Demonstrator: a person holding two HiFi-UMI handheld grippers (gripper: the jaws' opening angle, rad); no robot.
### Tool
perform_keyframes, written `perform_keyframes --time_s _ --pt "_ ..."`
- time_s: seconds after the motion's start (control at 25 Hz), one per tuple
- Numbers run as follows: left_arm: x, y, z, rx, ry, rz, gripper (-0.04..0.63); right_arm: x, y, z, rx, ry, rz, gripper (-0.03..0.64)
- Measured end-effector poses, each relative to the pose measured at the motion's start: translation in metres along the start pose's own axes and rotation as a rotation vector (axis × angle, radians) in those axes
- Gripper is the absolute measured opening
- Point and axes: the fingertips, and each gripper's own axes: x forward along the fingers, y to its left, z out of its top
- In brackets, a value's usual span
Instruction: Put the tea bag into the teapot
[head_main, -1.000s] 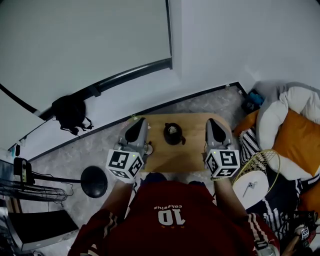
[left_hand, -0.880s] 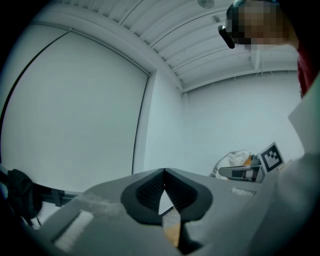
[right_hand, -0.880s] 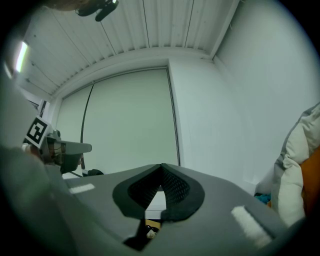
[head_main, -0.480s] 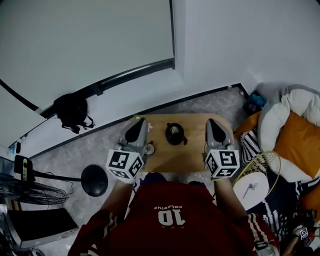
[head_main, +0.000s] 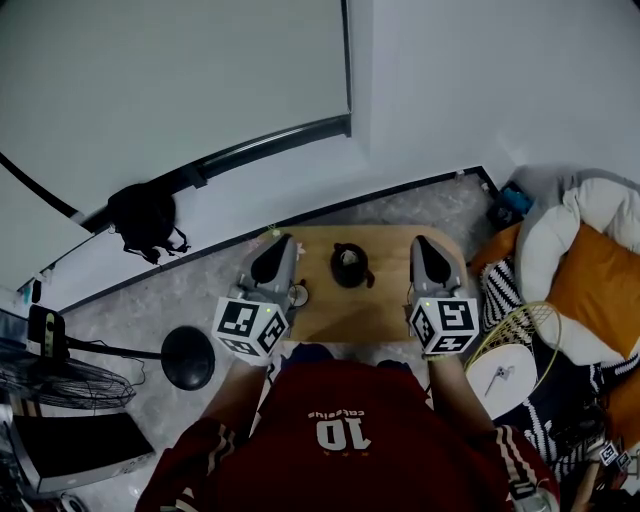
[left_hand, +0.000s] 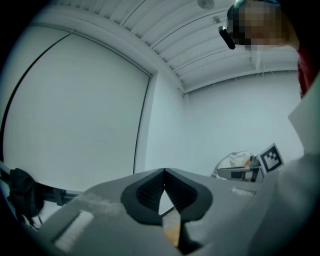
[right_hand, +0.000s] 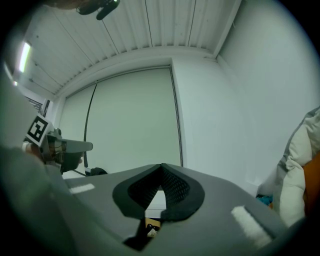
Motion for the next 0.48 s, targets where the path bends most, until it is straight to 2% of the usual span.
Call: perform_keyframes --time_s 0.48 --pt "0.0052 -0.0021 -0.0031 -0.004 0.008 -0.011 0.000 -0.0004 -0.0066 -0.0006 -0.001 0.000 -0.018 -0.003"
